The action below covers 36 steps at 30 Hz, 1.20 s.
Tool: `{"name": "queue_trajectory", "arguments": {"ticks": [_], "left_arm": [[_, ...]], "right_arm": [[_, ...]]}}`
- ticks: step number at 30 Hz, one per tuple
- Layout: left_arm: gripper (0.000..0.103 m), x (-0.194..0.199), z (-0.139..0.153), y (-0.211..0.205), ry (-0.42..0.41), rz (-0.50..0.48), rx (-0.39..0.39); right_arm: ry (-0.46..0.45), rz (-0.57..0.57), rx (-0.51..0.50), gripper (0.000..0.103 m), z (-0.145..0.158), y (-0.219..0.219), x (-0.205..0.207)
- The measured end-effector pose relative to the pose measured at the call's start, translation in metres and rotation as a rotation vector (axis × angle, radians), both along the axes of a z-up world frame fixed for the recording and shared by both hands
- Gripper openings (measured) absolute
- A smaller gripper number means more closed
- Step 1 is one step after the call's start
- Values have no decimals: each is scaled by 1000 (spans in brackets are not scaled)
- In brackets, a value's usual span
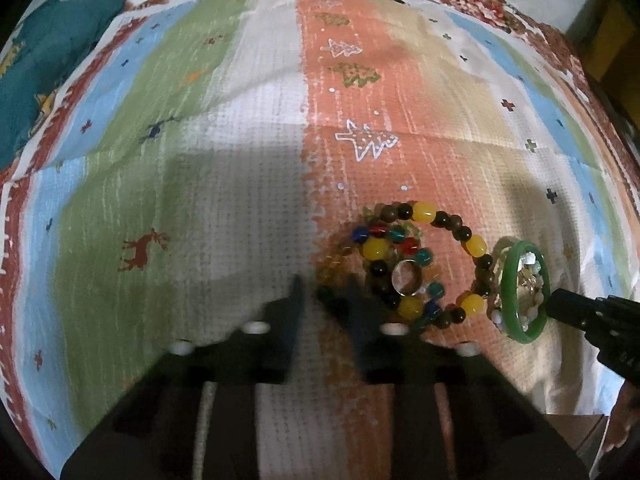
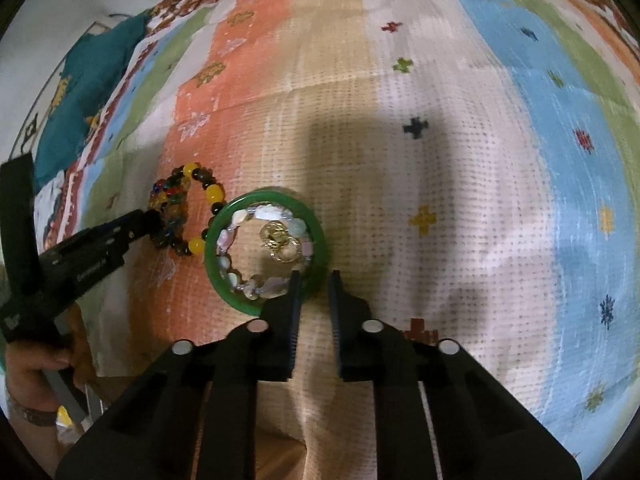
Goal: Organize jewelry
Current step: 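Close left gripper on multicolour bead bracelet while right gripper grips green bangle rim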
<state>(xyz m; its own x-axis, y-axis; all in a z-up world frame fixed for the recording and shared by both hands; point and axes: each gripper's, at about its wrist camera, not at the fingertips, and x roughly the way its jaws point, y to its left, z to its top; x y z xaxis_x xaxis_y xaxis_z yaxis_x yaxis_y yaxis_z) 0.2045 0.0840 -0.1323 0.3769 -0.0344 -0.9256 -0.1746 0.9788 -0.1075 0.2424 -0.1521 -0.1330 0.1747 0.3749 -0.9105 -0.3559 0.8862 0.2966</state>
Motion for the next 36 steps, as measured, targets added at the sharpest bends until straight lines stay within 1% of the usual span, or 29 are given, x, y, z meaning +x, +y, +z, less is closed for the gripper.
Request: {"name": "queue_trajectory", "arguments": {"ticks": [2, 6, 8, 13, 19, 24, 27, 36], "left_arm": [[14, -1, 0, 2, 0, 1, -17], [10, -5, 3, 11, -1, 29, -65], [9, -8, 5, 12, -2, 38, -71], [9, -15, 10, 15, -2, 49, -92], [9, -23, 32, 18, -44, 58, -125], [9, -28, 45, 12, -70, 45, -133], [9, -27, 45, 11, -69, 41, -129], [9, -25, 44, 11, -62, 39, -133]], "right_arm": [[-7, 2, -5, 7, 0, 1, -1], [5, -15, 20, 7, -2, -3, 1], [0, -17, 20, 1, 0, -3, 1], [-12, -4, 31, 1, 11, -3, 2], [-23, -12, 52, 1, 22, -9, 2], [20, -13, 54, 1, 13, -7, 1], [40, -9, 46, 1, 9, -4, 0], [61, -19, 43, 1, 3, -3, 1]]}}
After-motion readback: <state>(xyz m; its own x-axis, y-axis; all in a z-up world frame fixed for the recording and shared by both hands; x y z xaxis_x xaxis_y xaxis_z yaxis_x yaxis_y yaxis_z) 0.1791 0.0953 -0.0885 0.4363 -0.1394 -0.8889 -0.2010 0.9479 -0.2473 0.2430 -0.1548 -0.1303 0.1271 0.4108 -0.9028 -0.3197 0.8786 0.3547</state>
